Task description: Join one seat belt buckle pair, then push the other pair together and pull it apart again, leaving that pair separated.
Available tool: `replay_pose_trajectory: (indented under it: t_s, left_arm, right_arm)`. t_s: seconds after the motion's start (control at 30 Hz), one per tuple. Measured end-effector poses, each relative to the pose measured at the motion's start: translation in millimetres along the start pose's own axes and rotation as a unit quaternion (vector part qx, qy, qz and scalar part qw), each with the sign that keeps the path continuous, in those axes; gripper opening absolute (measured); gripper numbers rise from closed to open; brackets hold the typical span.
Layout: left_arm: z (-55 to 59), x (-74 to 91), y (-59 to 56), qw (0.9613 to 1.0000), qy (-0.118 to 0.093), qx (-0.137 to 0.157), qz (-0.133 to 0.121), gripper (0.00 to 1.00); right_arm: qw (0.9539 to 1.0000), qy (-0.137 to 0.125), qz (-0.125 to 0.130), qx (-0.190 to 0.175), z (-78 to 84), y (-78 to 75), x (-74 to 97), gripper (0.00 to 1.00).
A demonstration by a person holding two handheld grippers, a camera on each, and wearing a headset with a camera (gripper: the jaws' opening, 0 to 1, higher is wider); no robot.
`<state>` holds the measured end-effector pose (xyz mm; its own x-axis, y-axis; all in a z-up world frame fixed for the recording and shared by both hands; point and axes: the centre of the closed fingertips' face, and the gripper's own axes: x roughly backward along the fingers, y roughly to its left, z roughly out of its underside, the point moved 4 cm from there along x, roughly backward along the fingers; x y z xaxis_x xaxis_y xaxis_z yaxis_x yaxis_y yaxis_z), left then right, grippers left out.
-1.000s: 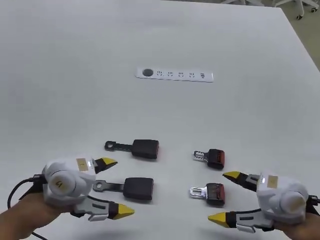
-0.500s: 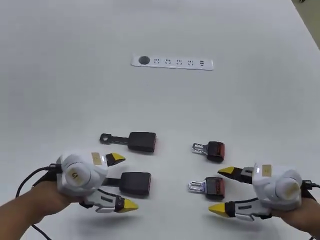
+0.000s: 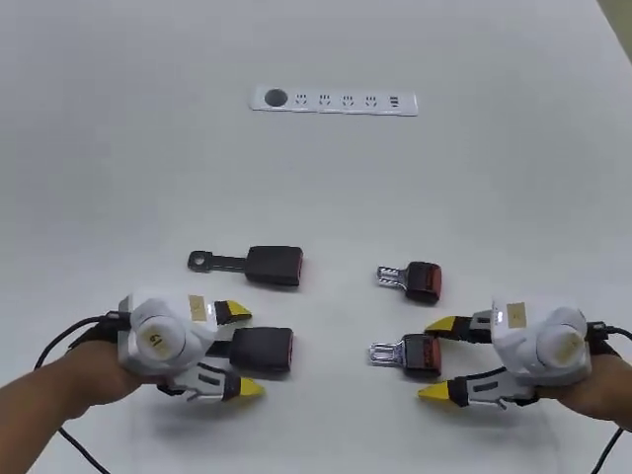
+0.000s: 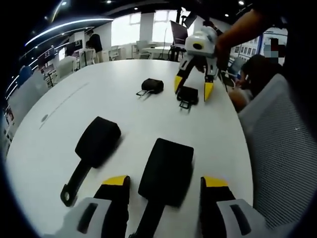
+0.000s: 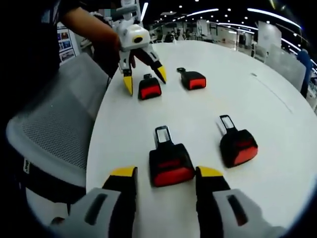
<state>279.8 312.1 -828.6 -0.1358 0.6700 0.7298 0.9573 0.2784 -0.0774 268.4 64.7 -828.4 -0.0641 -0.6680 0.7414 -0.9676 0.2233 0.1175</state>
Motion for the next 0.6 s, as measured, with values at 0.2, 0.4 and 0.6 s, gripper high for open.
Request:
replay_pose_trajectory:
  t_s: [0.2,0.4,0.6]
  left_arm:
    - [4.9,2.2,5.6,0.9979,0.035,-0.054,0.006,0.46]
    - [4.4,2.2,2.6,0.994,0.052,-0.09,0.033,0.35]
    - [3.6,1.9,2.2,0.9922,0.058,-0.103,0.04,0.34]
  right_arm:
    - [0.9998,0.012,-0.002,0.019,0.1,-6.2,0.0,0.4]
    - [0.9996,0.012,-0.004,0.027,0.4,-7.5,0.0,0.37]
    - [0.9996,0.007,-0.008,0.027,1.5,-6.5,0.6,0.36]
